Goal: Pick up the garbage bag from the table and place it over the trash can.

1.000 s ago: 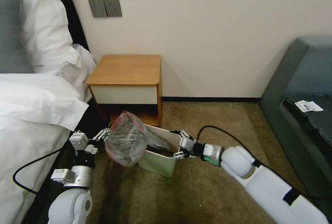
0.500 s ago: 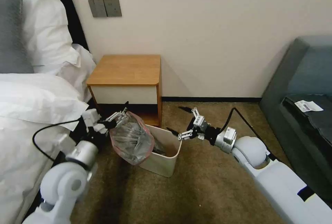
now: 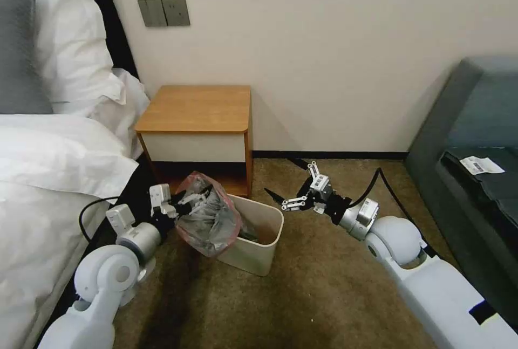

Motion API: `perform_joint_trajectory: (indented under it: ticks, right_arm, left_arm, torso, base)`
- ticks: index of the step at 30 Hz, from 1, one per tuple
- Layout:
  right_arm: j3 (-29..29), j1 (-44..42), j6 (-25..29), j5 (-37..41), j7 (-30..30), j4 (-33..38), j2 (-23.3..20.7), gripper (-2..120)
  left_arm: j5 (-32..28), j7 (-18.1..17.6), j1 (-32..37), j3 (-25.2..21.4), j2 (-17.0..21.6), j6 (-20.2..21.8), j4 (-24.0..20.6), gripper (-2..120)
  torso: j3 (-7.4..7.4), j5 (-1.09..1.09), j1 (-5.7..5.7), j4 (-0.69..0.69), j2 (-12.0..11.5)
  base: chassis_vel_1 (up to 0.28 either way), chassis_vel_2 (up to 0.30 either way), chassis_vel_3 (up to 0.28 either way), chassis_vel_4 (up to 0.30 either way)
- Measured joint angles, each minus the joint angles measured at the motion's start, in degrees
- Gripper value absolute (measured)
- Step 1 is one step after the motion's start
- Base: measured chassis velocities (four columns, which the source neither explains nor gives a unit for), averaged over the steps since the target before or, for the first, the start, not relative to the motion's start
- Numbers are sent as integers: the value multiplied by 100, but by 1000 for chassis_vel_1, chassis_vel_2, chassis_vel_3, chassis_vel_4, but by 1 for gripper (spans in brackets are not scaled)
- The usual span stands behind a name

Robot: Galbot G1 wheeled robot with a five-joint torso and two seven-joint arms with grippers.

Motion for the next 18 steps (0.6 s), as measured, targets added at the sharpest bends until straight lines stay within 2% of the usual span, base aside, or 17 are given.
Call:
perform_joint_trajectory:
  ticks: [3,18]
  right_arm:
    - [79,-94,27,-18,-18,14,49,100]
    - [326,-275,196,-84,-87,-17,150,100]
  left_arm:
    - [48,164,-139,167,83,33,178,94]
    - [341,263,-305,376,387,32,610,93]
  torso:
    - [0,1,0,0,0]
    - [0,1,-1,0,0]
  base:
    - [0,0,0,0]
    - [0,0,0,0]
